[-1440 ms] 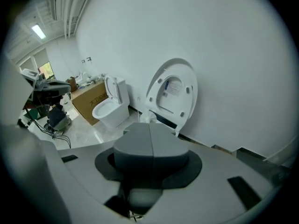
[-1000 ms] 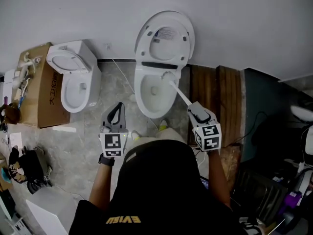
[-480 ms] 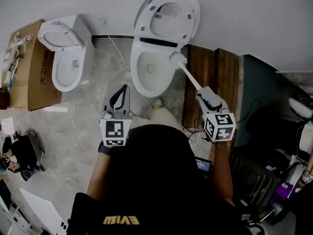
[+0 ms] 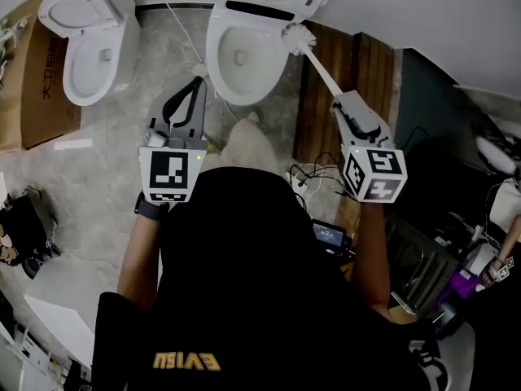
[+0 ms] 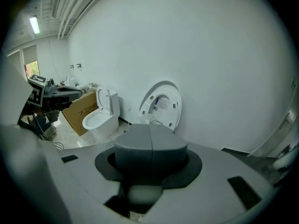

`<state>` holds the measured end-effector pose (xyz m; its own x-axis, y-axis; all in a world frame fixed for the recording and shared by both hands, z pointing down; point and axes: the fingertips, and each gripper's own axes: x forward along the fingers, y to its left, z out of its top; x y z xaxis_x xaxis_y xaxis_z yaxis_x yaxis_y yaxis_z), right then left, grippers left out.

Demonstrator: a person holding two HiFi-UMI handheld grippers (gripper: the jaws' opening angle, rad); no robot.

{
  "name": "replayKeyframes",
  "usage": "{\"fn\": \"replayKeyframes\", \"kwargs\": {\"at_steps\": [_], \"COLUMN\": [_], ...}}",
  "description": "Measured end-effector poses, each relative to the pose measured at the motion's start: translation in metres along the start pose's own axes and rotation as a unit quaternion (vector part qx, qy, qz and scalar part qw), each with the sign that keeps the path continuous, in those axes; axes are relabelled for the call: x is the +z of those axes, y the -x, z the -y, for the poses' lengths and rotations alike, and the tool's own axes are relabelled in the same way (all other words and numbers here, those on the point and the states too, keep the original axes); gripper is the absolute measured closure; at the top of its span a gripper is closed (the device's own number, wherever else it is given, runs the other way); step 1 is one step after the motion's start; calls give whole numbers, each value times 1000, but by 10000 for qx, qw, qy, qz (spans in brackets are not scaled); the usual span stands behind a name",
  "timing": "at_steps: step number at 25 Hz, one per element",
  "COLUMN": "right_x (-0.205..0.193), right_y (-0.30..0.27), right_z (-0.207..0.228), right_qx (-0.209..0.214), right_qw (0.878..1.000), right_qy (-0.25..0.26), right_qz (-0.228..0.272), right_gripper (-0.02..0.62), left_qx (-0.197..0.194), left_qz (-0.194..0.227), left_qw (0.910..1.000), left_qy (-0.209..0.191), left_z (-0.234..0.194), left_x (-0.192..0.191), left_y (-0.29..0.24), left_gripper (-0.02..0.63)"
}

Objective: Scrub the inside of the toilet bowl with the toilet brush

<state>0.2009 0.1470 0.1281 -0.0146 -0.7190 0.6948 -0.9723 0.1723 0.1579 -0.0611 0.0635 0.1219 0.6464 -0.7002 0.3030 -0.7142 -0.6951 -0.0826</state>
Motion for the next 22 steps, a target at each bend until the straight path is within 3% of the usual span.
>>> {"fn": "replayKeyframes", "kwargs": {"at_steps": [7,15,22], "right_x": [-1,6,15], "right_y": [4,6,0], "right_z": [-39,-56,-62], "right_qx": [72,162,332], "right_qw": [9998,9987,9964], "right_qy": [190,484,772], "right_qz": [-14,-65,-77], "right_gripper": [437,437,437], "left_qx": [162,556,590], "left_qz": [-5,-6,331], "left_qw": [9999,9980,9976], "left_qy": [6,283,167], "left_z": [-18,-37,-32], "left_x": [-19,-35,0], "left_y": [39,67,59], "left_gripper": [586,586,586]}}
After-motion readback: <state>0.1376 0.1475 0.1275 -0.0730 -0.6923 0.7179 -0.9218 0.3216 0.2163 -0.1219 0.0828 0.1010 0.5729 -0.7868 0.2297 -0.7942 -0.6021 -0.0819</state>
